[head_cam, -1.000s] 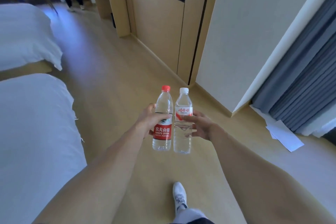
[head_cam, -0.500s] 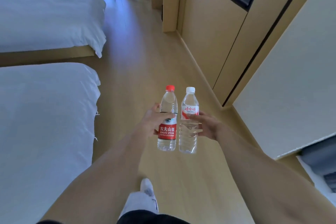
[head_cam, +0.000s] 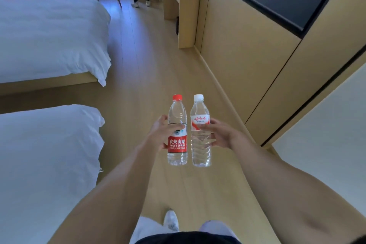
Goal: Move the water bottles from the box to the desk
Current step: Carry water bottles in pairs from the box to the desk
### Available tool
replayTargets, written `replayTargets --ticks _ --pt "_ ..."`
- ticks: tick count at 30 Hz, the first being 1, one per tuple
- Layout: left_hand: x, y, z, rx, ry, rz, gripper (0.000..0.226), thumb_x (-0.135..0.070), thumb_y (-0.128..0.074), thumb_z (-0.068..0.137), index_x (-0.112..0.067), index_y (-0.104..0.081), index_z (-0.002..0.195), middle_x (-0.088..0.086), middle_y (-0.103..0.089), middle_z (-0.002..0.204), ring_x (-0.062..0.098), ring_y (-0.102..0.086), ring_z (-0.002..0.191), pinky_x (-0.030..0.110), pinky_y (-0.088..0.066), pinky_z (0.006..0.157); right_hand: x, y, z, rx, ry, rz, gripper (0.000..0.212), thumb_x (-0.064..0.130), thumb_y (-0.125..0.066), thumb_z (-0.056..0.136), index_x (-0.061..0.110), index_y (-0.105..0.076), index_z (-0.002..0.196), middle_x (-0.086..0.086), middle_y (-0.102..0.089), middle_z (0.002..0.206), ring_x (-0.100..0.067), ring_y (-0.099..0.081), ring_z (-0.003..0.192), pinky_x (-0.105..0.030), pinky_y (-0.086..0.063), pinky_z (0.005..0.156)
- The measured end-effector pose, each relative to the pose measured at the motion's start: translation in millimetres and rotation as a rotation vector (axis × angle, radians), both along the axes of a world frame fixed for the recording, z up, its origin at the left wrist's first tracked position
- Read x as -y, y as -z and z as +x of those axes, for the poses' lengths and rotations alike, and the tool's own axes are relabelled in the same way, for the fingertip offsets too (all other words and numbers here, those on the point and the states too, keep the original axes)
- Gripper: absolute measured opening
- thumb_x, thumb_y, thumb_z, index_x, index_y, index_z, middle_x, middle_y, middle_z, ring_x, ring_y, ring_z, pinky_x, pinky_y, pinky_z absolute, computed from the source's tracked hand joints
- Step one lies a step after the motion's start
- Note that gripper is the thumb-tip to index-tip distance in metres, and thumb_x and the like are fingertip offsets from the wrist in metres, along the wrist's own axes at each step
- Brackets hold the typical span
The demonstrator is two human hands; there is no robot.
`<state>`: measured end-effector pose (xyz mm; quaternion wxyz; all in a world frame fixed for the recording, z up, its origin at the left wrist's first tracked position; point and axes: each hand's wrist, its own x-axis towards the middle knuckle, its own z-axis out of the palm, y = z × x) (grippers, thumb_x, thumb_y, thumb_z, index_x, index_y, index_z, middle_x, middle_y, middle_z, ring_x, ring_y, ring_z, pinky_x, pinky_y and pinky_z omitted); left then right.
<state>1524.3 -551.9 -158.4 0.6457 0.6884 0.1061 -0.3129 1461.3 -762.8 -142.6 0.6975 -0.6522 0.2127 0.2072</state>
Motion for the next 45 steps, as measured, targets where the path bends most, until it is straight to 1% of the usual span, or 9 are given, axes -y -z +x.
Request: replayTargets --ticks 5,10,15,18,24,33,37,40,45 --pt "5.1 -7.1 97.5 0.006 -0.022 0.015 0.050 -0.016 -0.087 0.072 -0.024 -0.057 0.111 0.010 -0.074 0.103 0.030 -0.073 0.087 0.051 -0.059 0.073 5.2 -0.5 97.1 -0.013 0.018 0.027 0.053 0.026 -0.080 0.081 0.019 -0.059 0.129 -0.004 -0.071 0.107 -0.022 -0.067 0.089 -0.046 -0.055 0.084" --pt "16.4 -4.3 188.2 0.011 -0.062 0.042 0.047 -0.017 -0.088 0.071 -0.028 -0.058 0.106 0.009 -0.075 0.098 0.029 -0.074 0.084 0.057 -0.059 0.074 17.4 7.5 190.9 -0.027 -0.017 0.027 0.050 0.028 -0.080 0.082 0.019 -0.060 0.128 -0.004 -0.072 0.104 -0.021 -0.068 0.088 -0.048 -0.056 0.087" --pt "36.8 3.9 293.7 0.012 -0.098 0.058 0.048 -0.018 -0.087 0.072 -0.029 -0.058 0.108 0.009 -0.075 0.098 0.028 -0.075 0.084 0.055 -0.060 0.073 36.5 21.9 304.2 -0.027 -0.050 0.045 0.052 0.027 -0.080 0.081 0.018 -0.059 0.128 -0.005 -0.072 0.104 -0.024 -0.066 0.093 -0.052 -0.052 0.093" --pt "50.3 3.3 360.6 0.004 -0.127 0.061 0.049 -0.017 -0.086 0.073 -0.030 -0.057 0.111 0.008 -0.075 0.098 0.026 -0.076 0.080 0.046 -0.061 0.063 50.3 24.1 378.3 -0.032 -0.079 0.054 0.059 0.029 -0.082 0.077 0.017 -0.058 0.129 -0.007 -0.073 0.108 -0.026 -0.068 0.096 -0.052 -0.053 0.093" --pt "63.4 -10.9 482.3 0.032 -0.168 0.048 0.054 -0.018 -0.086 0.074 -0.029 -0.056 0.118 0.008 -0.076 0.097 0.024 -0.077 0.077 0.050 -0.061 0.071 74.8 11.2 515.3 -0.040 -0.121 0.064 0.074 0.035 -0.086 0.066 0.016 -0.058 0.131 -0.012 -0.069 0.123 -0.034 -0.064 0.117 -0.063 -0.043 0.105" --pt "57.6 -8.4 647.2 0.054 -0.186 0.066 0.056 -0.025 -0.085 0.076 -0.029 -0.055 0.123 0.007 -0.076 0.098 0.023 -0.077 0.081 0.046 -0.062 0.069 73.2 5.0 688.4 -0.042 -0.135 0.097 0.059 0.028 -0.081 0.078 0.012 -0.059 0.130 -0.010 -0.071 0.111 -0.027 -0.067 0.096 -0.061 -0.047 0.100" --pt "52.2 -0.4 732.9 0.069 -0.181 0.058 0.054 -0.025 -0.084 0.078 -0.029 -0.054 0.122 0.006 -0.076 0.093 0.017 -0.076 0.071 0.034 -0.058 0.054 66.4 11.4 772.2 -0.053 -0.105 0.087 0.051 0.023 -0.076 0.085 0.010 -0.058 0.131 -0.014 -0.069 0.119 -0.028 -0.066 0.098 -0.059 -0.048 0.100" --pt "46.5 5.5 806.5 0.067 -0.166 0.047 0.054 -0.025 -0.084 0.078 -0.029 -0.053 0.122 0.006 -0.075 0.094 0.017 -0.076 0.071 0.034 -0.059 0.054 58.8 12.5 843.6 -0.054 -0.096 0.072 0.051 0.023 -0.076 0.086 0.011 -0.057 0.132 -0.017 -0.066 0.127 -0.030 -0.066 0.102 -0.059 -0.048 0.100" --pt "31.4 -1.6 937.9 0.056 -0.134 0.062 0.056 -0.027 -0.085 0.077 -0.032 -0.051 0.121 0.005 -0.075 0.093 0.016 -0.076 0.069 0.034 -0.058 0.053 45.3 2.7 968.8 -0.053 -0.066 0.050 0.051 0.023 -0.077 0.085 0.010 -0.058 0.131 -0.015 -0.069 0.121 -0.029 -0.068 0.099 -0.058 -0.050 0.099"
